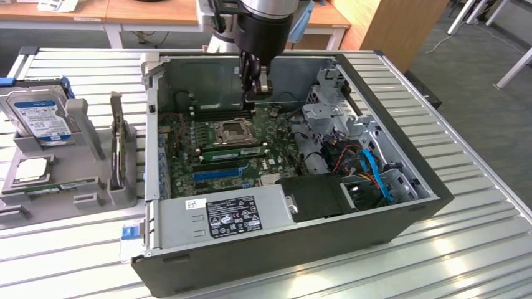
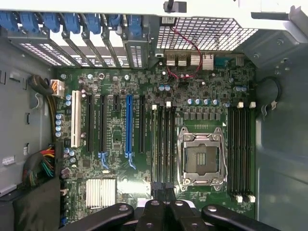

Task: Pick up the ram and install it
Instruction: 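Press down the ram until it locks into place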

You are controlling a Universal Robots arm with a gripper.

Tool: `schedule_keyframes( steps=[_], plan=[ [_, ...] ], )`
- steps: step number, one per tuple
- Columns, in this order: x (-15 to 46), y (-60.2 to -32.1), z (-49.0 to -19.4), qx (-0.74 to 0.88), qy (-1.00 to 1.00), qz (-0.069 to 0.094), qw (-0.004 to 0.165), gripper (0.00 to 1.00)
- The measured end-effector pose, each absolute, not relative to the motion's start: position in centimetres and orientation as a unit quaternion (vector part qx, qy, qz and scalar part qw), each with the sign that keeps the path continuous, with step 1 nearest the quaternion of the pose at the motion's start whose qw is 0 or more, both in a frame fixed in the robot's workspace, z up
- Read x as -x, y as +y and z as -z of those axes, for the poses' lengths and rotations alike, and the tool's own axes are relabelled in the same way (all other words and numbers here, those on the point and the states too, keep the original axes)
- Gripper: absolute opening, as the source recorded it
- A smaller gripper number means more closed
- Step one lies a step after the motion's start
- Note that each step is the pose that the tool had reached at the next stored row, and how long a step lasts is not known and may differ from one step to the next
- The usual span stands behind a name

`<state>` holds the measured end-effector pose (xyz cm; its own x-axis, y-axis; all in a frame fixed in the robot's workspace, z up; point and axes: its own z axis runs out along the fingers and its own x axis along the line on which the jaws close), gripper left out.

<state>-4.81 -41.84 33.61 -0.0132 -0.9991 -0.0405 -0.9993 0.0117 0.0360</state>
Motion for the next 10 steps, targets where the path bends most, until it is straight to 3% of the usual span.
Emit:
schedule_keyframes(
  steps=[10],
  plan=[
    [4.81, -41.83, -33.61, 0.702, 0.711, -0.027, 0.002, 0.1]
  ],
)
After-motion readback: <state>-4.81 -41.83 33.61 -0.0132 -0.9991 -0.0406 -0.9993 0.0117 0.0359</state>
